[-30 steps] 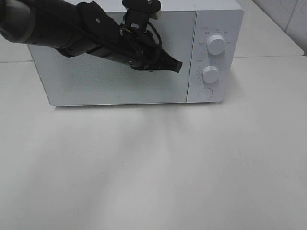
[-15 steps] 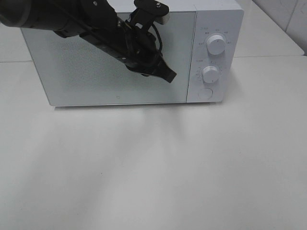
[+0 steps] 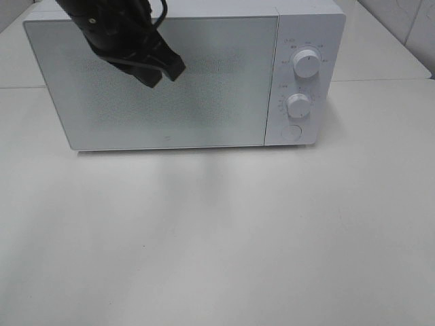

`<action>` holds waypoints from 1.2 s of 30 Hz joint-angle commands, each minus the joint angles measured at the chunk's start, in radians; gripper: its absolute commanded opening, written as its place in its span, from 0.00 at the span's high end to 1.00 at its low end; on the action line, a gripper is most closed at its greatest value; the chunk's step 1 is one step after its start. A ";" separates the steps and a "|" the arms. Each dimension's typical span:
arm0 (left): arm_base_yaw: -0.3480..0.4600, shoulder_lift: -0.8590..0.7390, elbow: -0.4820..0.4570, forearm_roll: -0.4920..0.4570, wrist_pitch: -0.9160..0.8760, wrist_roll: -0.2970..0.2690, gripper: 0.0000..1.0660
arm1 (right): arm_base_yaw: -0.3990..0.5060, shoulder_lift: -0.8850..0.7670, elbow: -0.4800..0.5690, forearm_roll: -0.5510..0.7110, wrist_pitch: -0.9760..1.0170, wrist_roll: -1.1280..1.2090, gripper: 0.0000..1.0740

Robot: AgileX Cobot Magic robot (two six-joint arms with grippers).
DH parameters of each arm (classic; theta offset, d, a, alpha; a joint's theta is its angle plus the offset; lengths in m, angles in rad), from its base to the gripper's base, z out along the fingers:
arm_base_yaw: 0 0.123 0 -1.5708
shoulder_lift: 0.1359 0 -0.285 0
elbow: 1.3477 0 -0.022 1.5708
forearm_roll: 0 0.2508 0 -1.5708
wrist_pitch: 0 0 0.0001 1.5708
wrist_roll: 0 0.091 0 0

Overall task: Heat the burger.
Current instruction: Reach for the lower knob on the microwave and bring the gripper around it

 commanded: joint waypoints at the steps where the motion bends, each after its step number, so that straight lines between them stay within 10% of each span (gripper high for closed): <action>1: 0.012 -0.041 -0.005 0.025 0.061 -0.065 1.00 | -0.003 -0.024 -0.001 -0.001 -0.010 0.000 0.38; 23: 0.314 -0.363 -0.002 0.021 0.346 -0.144 1.00 | -0.003 -0.024 -0.001 -0.001 -0.010 0.000 0.38; 36: 0.320 -0.789 0.401 0.028 0.291 -0.168 1.00 | -0.003 -0.023 -0.001 -0.001 -0.010 0.000 0.38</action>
